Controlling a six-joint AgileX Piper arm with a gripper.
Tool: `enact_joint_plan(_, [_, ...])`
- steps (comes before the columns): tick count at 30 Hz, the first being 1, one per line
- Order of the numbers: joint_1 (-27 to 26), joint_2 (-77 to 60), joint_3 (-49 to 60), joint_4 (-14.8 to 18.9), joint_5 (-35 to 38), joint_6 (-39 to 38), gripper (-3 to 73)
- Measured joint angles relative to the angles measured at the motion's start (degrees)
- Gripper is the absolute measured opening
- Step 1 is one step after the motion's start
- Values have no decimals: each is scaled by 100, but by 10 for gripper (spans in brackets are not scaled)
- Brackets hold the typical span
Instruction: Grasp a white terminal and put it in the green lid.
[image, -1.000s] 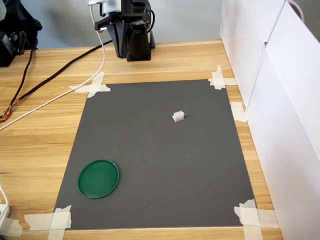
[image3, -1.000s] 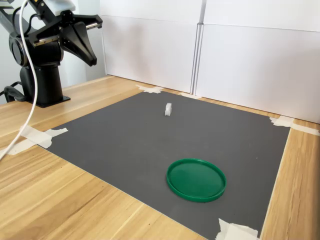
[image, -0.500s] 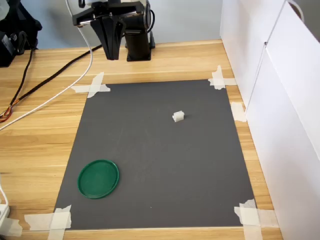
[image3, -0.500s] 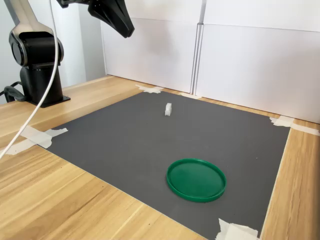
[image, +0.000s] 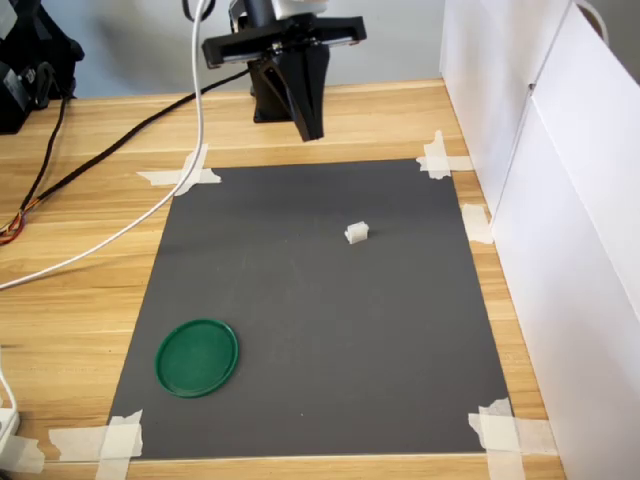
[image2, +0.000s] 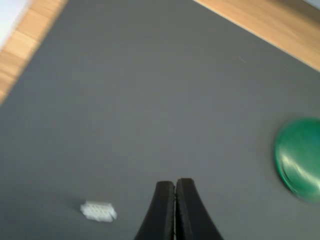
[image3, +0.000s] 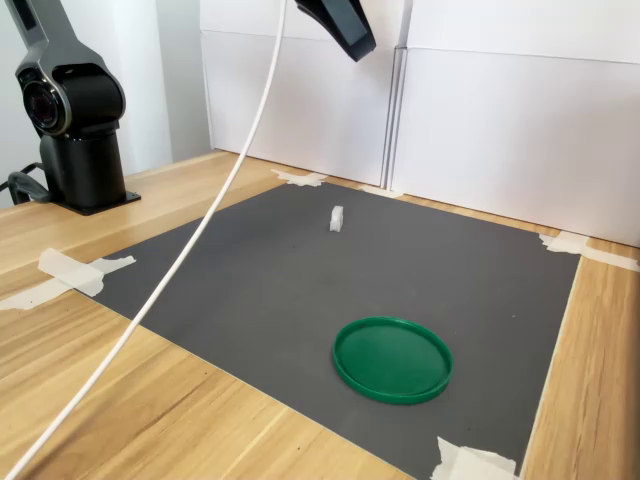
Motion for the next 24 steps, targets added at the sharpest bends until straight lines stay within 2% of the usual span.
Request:
enact_joint_plan(4, [447,169,-114,-175,42,-25,-21])
enact_joint_plan(9, [780,269,-119,-319,612,-460,-21])
enact_joint_plan(18, [856,471,139,-239,1398,-3029,-21])
enact_joint_plan(21, [856,545,325,-239,1440,-3475,-17])
enact_joint_plan(24, [856,615,437,-239,1421,-3509,4])
